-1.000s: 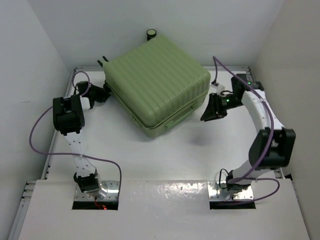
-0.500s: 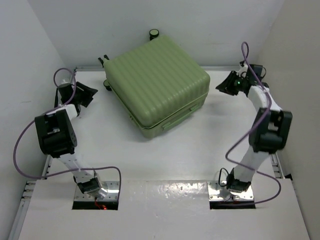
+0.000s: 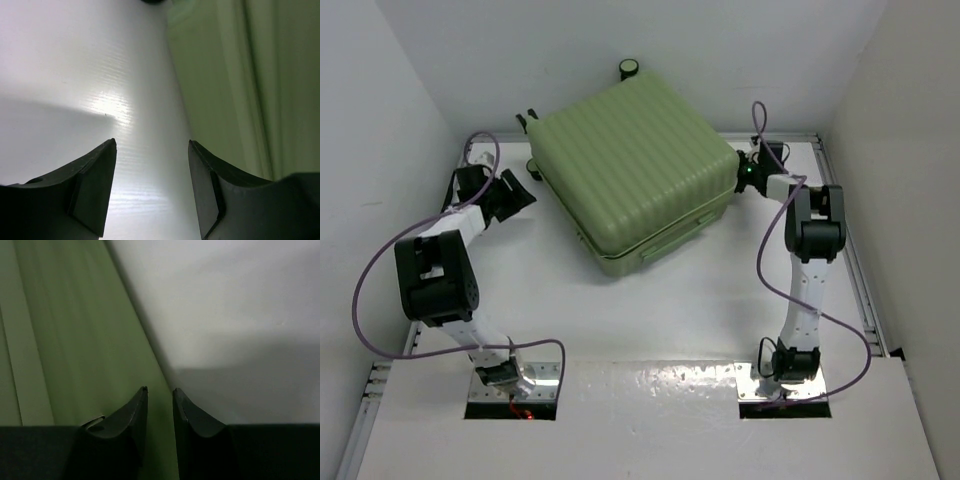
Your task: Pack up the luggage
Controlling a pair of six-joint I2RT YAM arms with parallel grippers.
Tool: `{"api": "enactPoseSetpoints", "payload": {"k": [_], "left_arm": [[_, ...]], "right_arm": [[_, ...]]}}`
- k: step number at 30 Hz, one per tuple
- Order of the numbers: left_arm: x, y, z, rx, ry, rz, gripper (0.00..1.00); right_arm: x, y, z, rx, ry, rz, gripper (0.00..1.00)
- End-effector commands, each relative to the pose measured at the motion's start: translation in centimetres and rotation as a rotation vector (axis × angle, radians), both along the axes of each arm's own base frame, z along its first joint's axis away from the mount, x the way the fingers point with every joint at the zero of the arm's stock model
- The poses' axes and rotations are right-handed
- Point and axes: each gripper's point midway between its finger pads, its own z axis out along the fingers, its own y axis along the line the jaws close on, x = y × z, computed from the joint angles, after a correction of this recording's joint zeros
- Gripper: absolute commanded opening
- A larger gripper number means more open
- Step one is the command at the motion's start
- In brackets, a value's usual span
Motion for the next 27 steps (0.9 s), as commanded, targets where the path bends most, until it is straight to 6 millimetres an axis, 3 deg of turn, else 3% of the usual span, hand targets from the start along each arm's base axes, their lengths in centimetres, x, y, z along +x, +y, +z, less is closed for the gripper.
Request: {"api": "enactPoseSetpoints", "payload": {"k": [1,2,3,4,7,8,9,12,15,17,18,21,23,24,26,27], "left_arm": [[0.2,0.6,6.3,0.091,-0.157,-0.077,0.62],[-0.5,1.2,6.5,0.085,-0.168,-0.078,0.62],[-0.8,1.8,7.3,0.099,-0.193,-0.077,0.62],[-1.2,2.4,9.6,0.140,-0.269,-0.082,0.61],[-2.6,3.6,12.8,0.216,-0.371,-0.137,0.56],[-3.2,4.1,15.2,0.303,-0.423,-0.184,0.54],[-4.0,2.5,16.4,0.301,-0.475,-0.314,0.52],[-6.2,1.3,18.9,0.391,-0.529,-0.525,0.39],[-8.6,0.8,19.2,0.428,-0.536,-0.593,0.37],[-8.8,2.1,18.6,0.458,-0.497,-0.504,0.37],[-9.3,3.6,16.7,0.342,-0.421,-0.360,0.37],[-9.2,7.9,14.9,0.202,-0.380,-0.102,0.48],[-8.2,9.5,14.4,0.173,-0.365,-0.033,0.49],[-7.3,10.3,16.2,0.195,-0.419,-0.036,0.49],[-6.5,8.7,17.5,0.179,-0.469,-0.158,0.45],[-6.3,7.0,18.4,0.225,-0.519,-0.272,0.41]], "right_arm": [[-7.9,9.6,4.8,0.137,-0.054,0.308,0.27],[-9.0,10.2,6.6,0.122,-0.102,0.343,0.27],[-10.5,10.8,6.9,0.128,-0.112,0.388,0.27],[-13.3,11.8,7.3,0.132,-0.092,0.427,0.27],[-16.8,12.9,7.6,0.130,-0.070,0.479,0.27],[-17.9,12.9,7.7,0.130,-0.063,0.483,0.27],[-18.9,13.0,7.2,0.129,-0.043,0.487,0.27],[-20.5,13.6,8.6,0.122,-0.060,0.514,0.27],[-21.5,14.0,9.5,0.091,-0.096,0.539,0.27],[-22.0,14.3,9.9,0.060,-0.128,0.551,0.27],[-22.2,14.5,9.8,0.048,-0.125,0.551,0.27],[-21.9,14.4,10.1,0.037,-0.129,0.529,0.27],[-21.5,13.8,10.3,0.014,-0.147,0.518,0.27],[-20.7,13.4,11.2,0.002,-0.175,0.505,0.28],[-20.2,12.0,11.2,-0.038,-0.184,0.493,0.28],[-19.4,11.6,12.0,-0.053,-0.210,0.478,0.28]]}}
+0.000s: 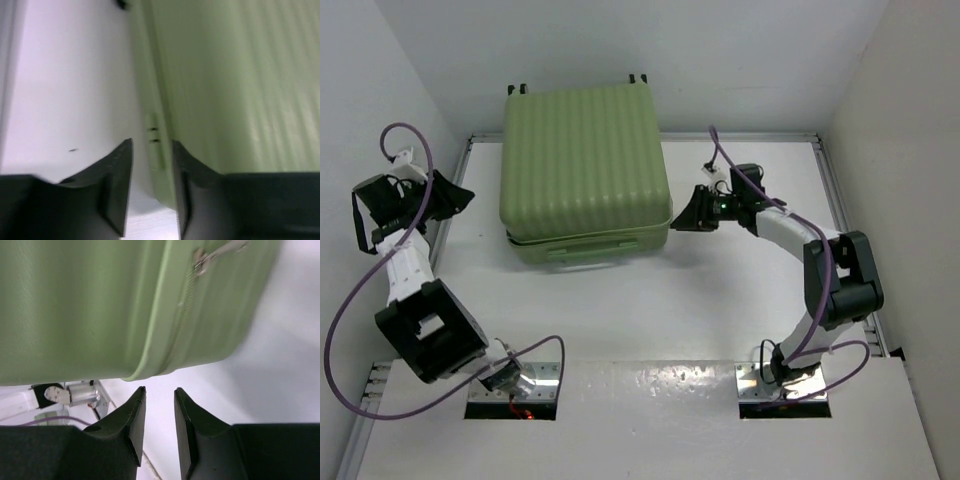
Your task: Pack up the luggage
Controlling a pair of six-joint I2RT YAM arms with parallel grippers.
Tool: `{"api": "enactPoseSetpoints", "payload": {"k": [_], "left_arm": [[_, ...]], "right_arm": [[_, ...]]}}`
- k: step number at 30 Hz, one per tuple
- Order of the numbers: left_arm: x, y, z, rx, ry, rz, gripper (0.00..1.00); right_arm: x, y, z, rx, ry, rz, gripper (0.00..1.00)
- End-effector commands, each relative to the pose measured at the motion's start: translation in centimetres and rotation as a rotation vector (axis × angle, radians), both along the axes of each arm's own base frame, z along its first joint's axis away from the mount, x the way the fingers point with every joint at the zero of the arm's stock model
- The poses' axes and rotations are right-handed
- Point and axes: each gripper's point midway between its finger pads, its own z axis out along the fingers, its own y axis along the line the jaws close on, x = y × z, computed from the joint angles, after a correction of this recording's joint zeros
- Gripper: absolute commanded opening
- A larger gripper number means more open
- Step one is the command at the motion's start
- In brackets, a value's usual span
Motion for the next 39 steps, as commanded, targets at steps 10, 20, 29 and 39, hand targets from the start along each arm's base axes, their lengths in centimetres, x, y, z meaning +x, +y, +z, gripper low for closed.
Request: {"api": "enactPoseSetpoints", "payload": {"k": [10,20,29,39], "left_arm": [[-6.5,-16.9,3.7,0.724,-0.325,-0.899,0.38],[-11.5,-28.5,-2.6,0.806,-0.371,-1.312,0.45],[-8.5,-31.1,-9.3,0.841,-0.215,-1.247,0.51],[-3.9,-31.7,-11.5,0.924,-0.198,-1.090,0.51]], "right_arm": [[6.8,-7.9,3.8,-0.110,-0.166,-0.152,0.31],[8.1,-10.6,3.2,-0.169,-0.178,-0.210,0.32],[9.1,-12.4,3.2,-0.180,-0.188,-0.245,0.33],[9.2,-12.8,2.6,-0.161,-0.159,-0.256,0.33]]}}
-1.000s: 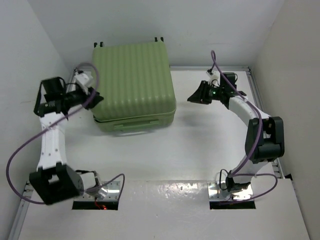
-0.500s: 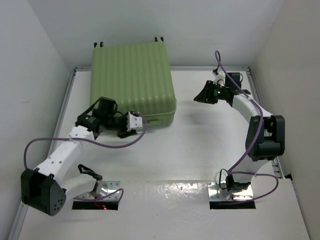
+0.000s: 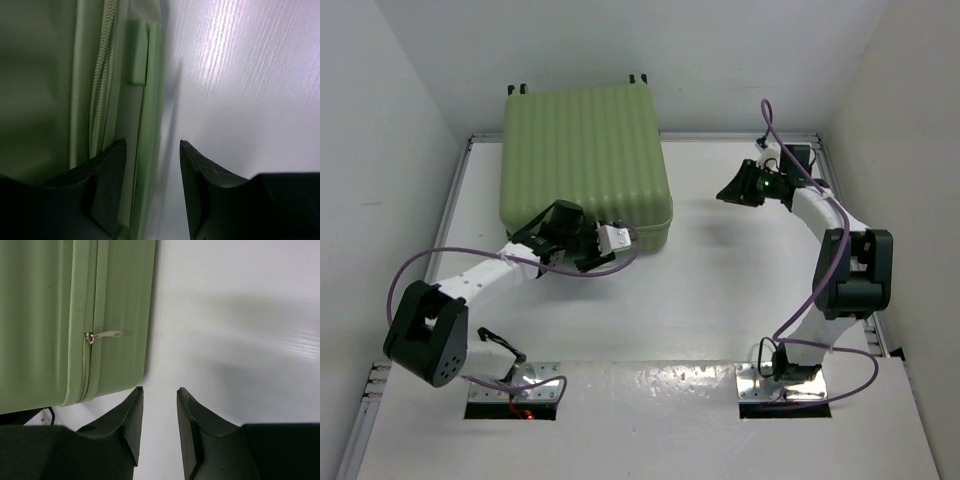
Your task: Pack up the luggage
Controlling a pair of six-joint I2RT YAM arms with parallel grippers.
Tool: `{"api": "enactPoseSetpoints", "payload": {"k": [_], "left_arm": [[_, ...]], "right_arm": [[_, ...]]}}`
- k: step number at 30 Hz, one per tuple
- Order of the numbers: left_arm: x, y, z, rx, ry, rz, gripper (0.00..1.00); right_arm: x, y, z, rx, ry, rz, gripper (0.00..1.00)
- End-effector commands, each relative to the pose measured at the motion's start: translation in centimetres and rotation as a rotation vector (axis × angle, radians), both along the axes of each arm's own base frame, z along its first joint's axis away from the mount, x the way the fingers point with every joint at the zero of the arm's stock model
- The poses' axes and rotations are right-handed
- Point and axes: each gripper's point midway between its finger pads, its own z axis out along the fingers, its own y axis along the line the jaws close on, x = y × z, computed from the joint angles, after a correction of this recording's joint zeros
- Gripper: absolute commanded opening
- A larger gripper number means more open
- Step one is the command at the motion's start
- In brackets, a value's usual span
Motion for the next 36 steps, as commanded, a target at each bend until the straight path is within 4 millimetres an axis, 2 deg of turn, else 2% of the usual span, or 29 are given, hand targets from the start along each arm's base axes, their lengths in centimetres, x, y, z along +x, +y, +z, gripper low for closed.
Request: {"api": "enactPoseSetpoints", "payload": {"k": [1,7,9,10,12,13,14,15,16,17,19,20,21,22,23,25,30,31,32,34,35,36], "left_arm": [[2.8,-0.6,0.8,-0.006,-0.111,0.042,0.51],[1.7,-2.2,-3.6,0.035,-0.020,-0.117,0.51],[2.3,-3.1,-4.0,0.030,-0.032,-0.129,0.51],[2.3,-3.3,-5.4,0.057,-0.018,-0.128,0.51],[3.1,-4.3,-6.2,0.097,-0.035,-0.101,0.51],[4.6,-4.5,-5.8,0.108,-0.062,-0.079,0.50],[4.7,-4.8,-7.1,0.143,-0.037,-0.078,0.44],[4.9,-4.8,-7.2,0.160,-0.038,-0.095,0.33],[4.3,-4.9,-7.2,0.181,-0.028,-0.156,0.23],[3.6,-5.9,-6.3,0.134,-0.033,-0.223,0.11],[2.1,-6.4,-5.2,0.097,-0.058,-0.306,0.02],[0.2,-6.7,-5.3,0.071,-0.058,-0.380,0.00],[-0.5,-6.9,-4.7,0.046,-0.067,-0.407,0.00],[-1.1,-7.2,-2.9,0.008,-0.100,-0.425,0.00],[-2.5,-7.2,-2.9,-0.024,-0.072,-0.457,0.00],[-3.7,-6.9,-2.2,-0.054,-0.063,-0.486,0.00],[-6.1,-3.8,-2.5,0.000,-0.080,-0.543,0.00],[-5.9,-3.3,-2.7,0.010,-0.073,-0.523,0.00],[-5.8,-2.9,-2.6,0.017,-0.063,-0.518,0.00],[-5.6,-3.0,-2.5,0.021,-0.048,-0.519,0.00],[-4.8,-3.1,-1.9,0.020,-0.050,-0.510,0.00],[-4.5,-3.2,-2.3,0.026,-0.025,-0.510,0.00]], "right_arm": [[1.3,0.0,1.2,0.004,-0.052,0.012,0.33],[1.6,-0.6,1.2,0.001,-0.059,0.003,0.33],[1.6,-0.8,1.1,-0.002,-0.057,0.000,0.33],[1.6,-0.9,1.1,-0.002,-0.061,-0.004,0.33],[1.5,-1.0,1.0,-0.002,-0.061,-0.007,0.33],[1.4,-1.0,0.9,-0.003,-0.059,-0.007,0.33],[1.4,-1.0,1.0,-0.003,-0.063,-0.008,0.33],[1.2,-1.0,0.9,-0.002,-0.064,-0.009,0.33],[1.3,-1.0,0.8,-0.003,-0.067,-0.006,0.33],[1.2,-0.8,1.0,0.005,-0.071,0.001,0.33],[1.1,-0.7,1.0,0.007,-0.078,0.015,0.33],[0.8,-0.4,1.4,0.013,-0.091,0.038,0.32],[0.7,-0.3,1.5,0.006,-0.109,0.058,0.32],[0.3,-0.1,1.7,0.010,-0.122,0.085,0.31],[0.1,0.2,1.8,0.019,-0.136,0.107,0.31],[-0.4,0.8,1.6,0.022,-0.156,0.164,0.29],[-1.8,3.6,1.1,0.011,-0.233,0.383,0.29],[-1.6,3.6,0.9,-0.043,-0.318,0.458,0.31],[-2.4,4.9,1.1,-0.027,-0.301,0.521,0.33],[-2.7,6.0,0.7,-0.046,-0.360,0.620,0.36],[-3.0,6.5,0.4,-0.030,-0.355,0.649,0.38],[-3.1,6.9,0.3,-0.031,-0.387,0.683,0.40]]}}
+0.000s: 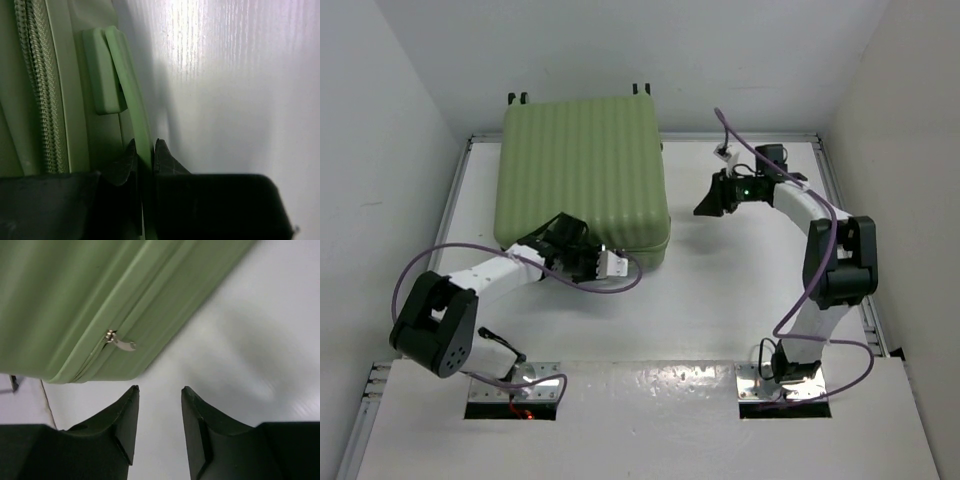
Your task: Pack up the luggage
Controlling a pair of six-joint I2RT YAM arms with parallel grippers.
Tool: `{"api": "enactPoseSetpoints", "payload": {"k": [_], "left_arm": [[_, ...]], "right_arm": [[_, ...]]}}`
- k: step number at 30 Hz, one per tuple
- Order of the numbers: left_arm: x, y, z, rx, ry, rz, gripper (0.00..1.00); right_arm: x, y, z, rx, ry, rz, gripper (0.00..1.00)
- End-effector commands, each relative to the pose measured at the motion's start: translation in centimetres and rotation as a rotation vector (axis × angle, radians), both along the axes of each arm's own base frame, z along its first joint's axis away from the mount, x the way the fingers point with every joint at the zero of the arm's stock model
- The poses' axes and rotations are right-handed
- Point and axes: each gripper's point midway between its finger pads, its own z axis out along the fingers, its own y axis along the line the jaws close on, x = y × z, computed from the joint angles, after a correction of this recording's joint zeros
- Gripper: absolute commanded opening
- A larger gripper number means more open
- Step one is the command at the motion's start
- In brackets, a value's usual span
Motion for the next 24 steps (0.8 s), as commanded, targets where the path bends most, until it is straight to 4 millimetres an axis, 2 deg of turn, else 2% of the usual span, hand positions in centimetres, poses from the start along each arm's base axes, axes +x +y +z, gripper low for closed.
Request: {"api": "enactPoseSetpoints", "payload": {"k": [1,2,3,5,6,9,10,13,15,16,18,22,24], "left_arm": [[0.0,-2.9,2.4,-0.070,-0.049,-0.211,0.00],[0.2,-2.7,2.2,-0.063,-0.022,-0.195,0.00],[1.2,-2.8,2.9,-0.068,-0.034,-0.184,0.00],[1.7,-2.7,2.4,-0.058,-0.010,-0.173,0.00],[2.2,-2.5,3.0,-0.058,-0.021,-0.170,0.00],[2.1,-2.5,2.5,-0.048,0.006,-0.169,0.00],[2.6,-2.3,2.8,-0.050,-0.008,-0.167,0.00],[2.4,-2.3,2.7,-0.048,0.007,-0.159,0.00],[2.2,-2.2,2.6,-0.045,0.016,-0.159,0.00],[2.2,-2.2,2.6,-0.046,0.022,-0.152,0.00],[2.2,-2.2,2.6,-0.046,0.022,-0.152,0.00],[2.3,-2.0,2.5,-0.039,0.025,-0.141,0.00],[2.3,-2.0,2.5,-0.039,0.025,-0.141,0.00]], "right_arm": [[-0.4,1.9,0.9,0.015,-0.181,0.210,0.40],[-0.4,2.5,0.4,0.019,-0.210,0.250,0.41],[-0.5,2.9,0.5,0.028,-0.252,0.290,0.41],[-1.1,3.9,0.7,0.071,-0.272,0.353,0.41],[-1.0,4.1,0.7,0.073,-0.312,0.384,0.41],[-1.3,4.8,-0.1,0.074,-0.332,0.435,0.41],[-1.2,5.0,-0.2,0.077,-0.351,0.444,0.41],[-0.1,5.3,-0.7,0.080,-0.405,0.447,0.41],[-0.2,5.5,-1.3,0.085,-0.410,0.443,0.41],[1.2,5.5,-0.8,0.083,-0.469,0.426,0.41],[1.3,5.8,-1.2,0.088,-0.481,0.420,0.41],[3.2,6.5,-0.8,0.119,-0.531,0.395,0.41],[3.1,7.0,-0.5,0.137,-0.535,0.412,0.40]]}}
